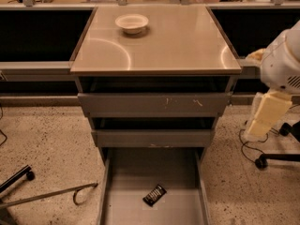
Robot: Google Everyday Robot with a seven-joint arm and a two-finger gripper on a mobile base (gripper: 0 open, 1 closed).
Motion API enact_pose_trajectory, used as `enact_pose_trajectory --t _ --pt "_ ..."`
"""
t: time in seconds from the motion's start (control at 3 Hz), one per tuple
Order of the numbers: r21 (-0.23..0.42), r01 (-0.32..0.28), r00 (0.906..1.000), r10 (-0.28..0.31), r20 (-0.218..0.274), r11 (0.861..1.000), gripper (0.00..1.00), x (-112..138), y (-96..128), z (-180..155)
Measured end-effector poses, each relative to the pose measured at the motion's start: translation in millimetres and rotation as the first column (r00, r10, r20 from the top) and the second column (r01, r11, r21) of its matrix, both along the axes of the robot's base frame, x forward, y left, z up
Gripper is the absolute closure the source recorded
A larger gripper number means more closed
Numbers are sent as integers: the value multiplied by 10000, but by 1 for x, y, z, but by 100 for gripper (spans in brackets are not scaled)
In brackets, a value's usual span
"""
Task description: Pick rxbar chocolate from bottom drawer and place on counter
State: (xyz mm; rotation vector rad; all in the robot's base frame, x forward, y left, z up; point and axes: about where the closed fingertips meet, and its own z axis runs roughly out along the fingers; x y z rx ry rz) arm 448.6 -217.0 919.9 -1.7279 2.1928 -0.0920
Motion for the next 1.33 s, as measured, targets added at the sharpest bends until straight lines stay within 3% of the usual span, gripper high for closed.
enact_pose_trajectory --t 0.33,0.67,1.33 --pt "583 -230 9991 250 -347 9980 0 6 10 -81" --pt "1610 -92 9969 218 -762 9869 0 6 14 -162" --pt "1749 -144 9968 279 -749 9845 0 6 18 -171"
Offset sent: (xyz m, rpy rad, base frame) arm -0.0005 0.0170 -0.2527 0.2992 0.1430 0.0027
